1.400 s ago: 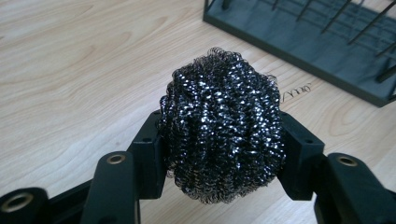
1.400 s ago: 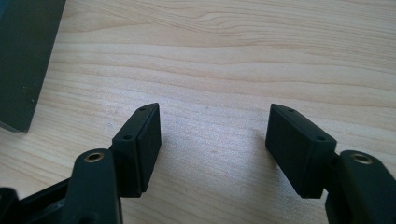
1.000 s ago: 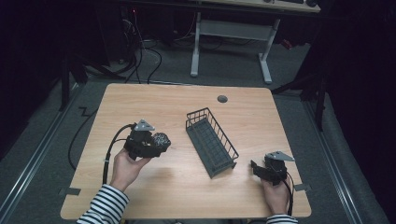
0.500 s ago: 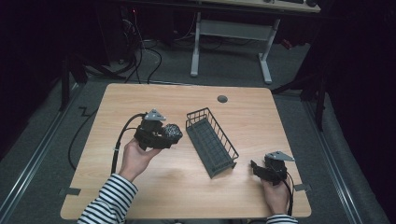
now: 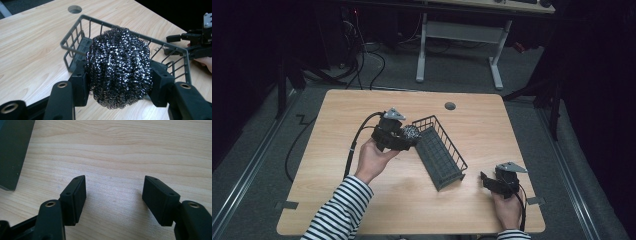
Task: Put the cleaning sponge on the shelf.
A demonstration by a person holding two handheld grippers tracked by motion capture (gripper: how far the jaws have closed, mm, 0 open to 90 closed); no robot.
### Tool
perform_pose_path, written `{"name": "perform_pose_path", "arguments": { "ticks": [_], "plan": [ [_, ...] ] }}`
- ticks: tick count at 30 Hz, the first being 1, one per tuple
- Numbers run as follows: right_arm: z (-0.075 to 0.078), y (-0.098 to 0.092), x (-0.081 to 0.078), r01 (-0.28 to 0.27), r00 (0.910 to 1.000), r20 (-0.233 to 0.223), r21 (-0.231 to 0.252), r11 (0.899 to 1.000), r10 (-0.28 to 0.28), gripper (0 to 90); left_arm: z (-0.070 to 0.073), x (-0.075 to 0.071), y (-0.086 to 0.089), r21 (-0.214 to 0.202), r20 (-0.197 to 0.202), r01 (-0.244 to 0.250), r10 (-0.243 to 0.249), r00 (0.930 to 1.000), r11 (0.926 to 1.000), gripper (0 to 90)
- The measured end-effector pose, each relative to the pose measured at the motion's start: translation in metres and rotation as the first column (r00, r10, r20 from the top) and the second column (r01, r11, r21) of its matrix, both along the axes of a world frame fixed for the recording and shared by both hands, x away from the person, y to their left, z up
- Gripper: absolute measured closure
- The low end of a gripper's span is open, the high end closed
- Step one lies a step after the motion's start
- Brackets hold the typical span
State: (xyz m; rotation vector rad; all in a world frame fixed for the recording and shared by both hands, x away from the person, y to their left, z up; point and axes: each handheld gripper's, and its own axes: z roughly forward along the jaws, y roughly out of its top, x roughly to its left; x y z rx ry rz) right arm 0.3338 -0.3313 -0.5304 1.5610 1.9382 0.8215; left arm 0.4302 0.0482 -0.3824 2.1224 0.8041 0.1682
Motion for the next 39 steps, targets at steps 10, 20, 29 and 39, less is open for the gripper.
{"name": "perform_pose_path", "arguments": {
  "ticks": [10,20,29,39],
  "plan": [
    [0.000,0.000,0.000,0.000,1.0000,0.000,0.000,1.000,0.000,36.0,-0.003,0.011,-0.034,0.025,0.015,0.025,-0.026,0.9996,0.9994,44.8],
    [0.000,0.000,0.000,0.000,1.0000,0.000,0.000,1.000,0.000,36.0,-0.019,0.021,-0.054,0.058,0.000,0.022,-0.022,0.9998,0.9981,44.4],
    [0.000,0.000,0.000,0.000,1.0000,0.000,0.000,1.000,0.000,35.9,-0.029,0.028,-0.063,0.081,-0.012,0.010,-0.009,0.9999,0.9966,43.9],
    [0.000,0.000,0.000,0.000,1.0000,0.000,0.000,1.000,0.000,36.0,-0.035,0.031,-0.072,0.106,-0.020,0.005,-0.003,0.9998,0.9944,42.0]
  ]
}}
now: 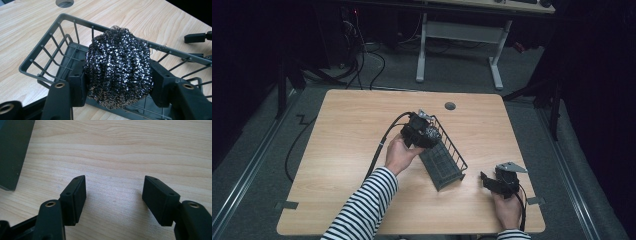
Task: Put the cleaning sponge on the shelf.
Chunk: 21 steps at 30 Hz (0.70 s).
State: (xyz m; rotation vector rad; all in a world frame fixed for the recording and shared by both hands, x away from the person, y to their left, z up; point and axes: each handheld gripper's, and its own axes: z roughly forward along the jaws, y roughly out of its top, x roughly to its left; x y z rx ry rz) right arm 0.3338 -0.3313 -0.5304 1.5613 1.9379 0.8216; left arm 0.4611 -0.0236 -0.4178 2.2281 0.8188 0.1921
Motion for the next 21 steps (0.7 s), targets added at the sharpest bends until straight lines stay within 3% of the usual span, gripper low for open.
{"name": "perform_pose_path", "arguments": {
  "ticks": [6,12,21],
  "plan": [
    [0.000,0.000,0.000,0.000,1.0000,-0.001,-0.001,1.000,0.000,36.0,-0.004,0.004,0.000,-0.006,-0.021,0.008,-0.008,0.9997,1.0000,30.7],
    [0.000,0.000,0.000,0.000,1.0000,0.000,0.000,1.000,0.000,36.0,0.005,-0.001,0.005,-0.015,0.033,0.009,-0.009,0.9994,0.9998,26.1],
    [0.000,0.000,0.000,0.000,1.0000,0.000,0.000,1.000,0.000,36.0,0.014,-0.008,0.026,-0.045,0.061,-0.017,0.020,0.9979,0.9988,27.6]
  ]
}}
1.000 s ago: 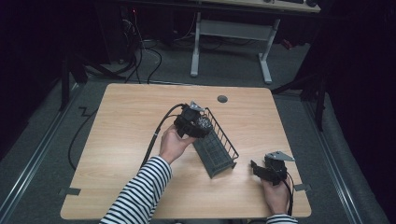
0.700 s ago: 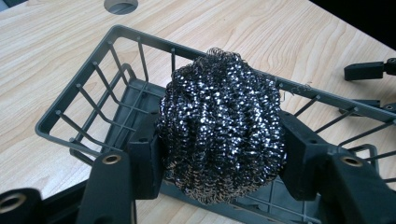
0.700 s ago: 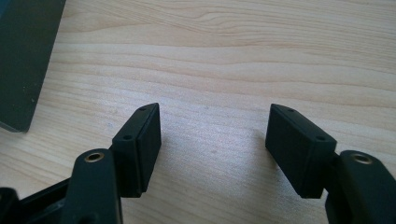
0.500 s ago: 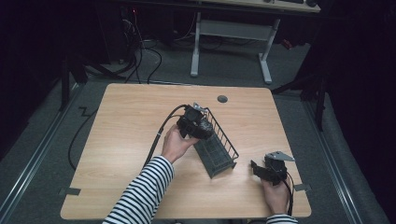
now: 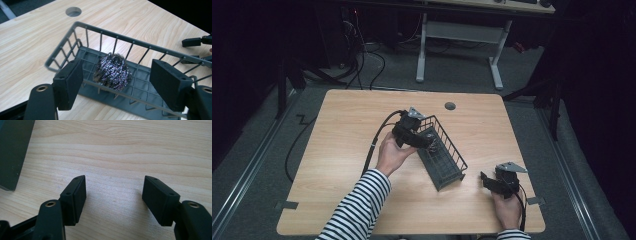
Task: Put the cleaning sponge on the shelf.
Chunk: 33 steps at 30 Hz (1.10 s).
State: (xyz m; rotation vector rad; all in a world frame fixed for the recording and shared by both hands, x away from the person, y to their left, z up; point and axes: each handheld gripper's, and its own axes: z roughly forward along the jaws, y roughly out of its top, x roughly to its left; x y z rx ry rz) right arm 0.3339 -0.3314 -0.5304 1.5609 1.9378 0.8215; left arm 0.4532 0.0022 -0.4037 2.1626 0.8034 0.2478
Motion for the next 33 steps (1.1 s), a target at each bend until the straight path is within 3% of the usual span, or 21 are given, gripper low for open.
{"name": "perform_pose_path", "arguments": {
  "ticks": [13,16,22,33],
  "plan": [
    [0.000,0.000,0.000,0.000,1.0000,0.000,0.000,1.000,0.000,36.1,0.012,-0.007,0.033,-0.034,0.021,-0.041,0.042,0.9989,0.9986,28.6],
    [0.000,0.000,0.000,0.000,1.0000,0.000,0.000,1.000,0.000,36.0,0.014,-0.011,0.044,-0.057,0.027,-0.055,0.057,0.9980,0.9968,29.0],
    [0.000,0.000,0.000,0.000,1.0000,0.000,0.000,1.000,0.000,36.0,0.013,-0.015,0.058,-0.082,0.029,-0.074,0.076,0.9967,0.9939,28.6],
    [0.000,0.000,0.000,-0.001,1.0000,-0.001,0.001,1.000,0.001,35.6,0.006,-0.026,0.086,-0.084,0.013,-0.112,0.113,0.9935,0.9901,28.1]
  ]
}}
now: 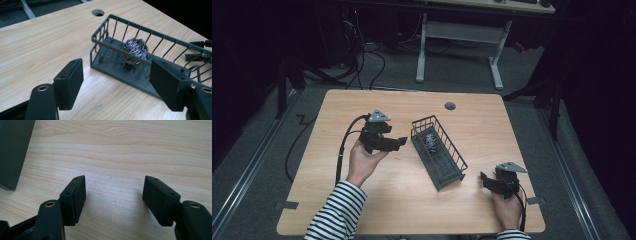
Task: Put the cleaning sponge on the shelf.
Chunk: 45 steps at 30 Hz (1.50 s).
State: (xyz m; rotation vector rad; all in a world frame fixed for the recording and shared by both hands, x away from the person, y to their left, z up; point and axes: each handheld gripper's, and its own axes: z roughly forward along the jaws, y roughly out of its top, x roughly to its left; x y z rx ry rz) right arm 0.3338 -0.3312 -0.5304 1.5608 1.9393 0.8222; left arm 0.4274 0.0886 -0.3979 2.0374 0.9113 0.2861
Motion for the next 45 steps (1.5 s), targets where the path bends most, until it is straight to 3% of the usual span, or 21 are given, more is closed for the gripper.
{"name": "perform_pose_path", "arguments": {
  "ticks": [17,30,45],
  "plan": [
    [0.000,0.000,0.000,-0.002,1.0000,-0.001,-0.001,1.000,0.002,34.9,-0.022,-0.027,0.057,-0.025,-0.054,-0.100,0.098,0.9937,0.9947,27.3],
    [0.000,0.001,0.000,-0.002,1.0000,-0.004,-0.001,1.000,0.002,34.5,-0.039,-0.044,0.081,-0.010,-0.066,-0.142,0.141,0.9878,0.9898,26.8],
    [0.000,0.001,0.000,-0.006,1.0000,-0.002,-0.001,1.000,0.006,34.5,-0.065,-0.060,0.102,-0.012,-0.108,-0.187,0.184,0.9769,0.9824,26.3]
  ]
}}
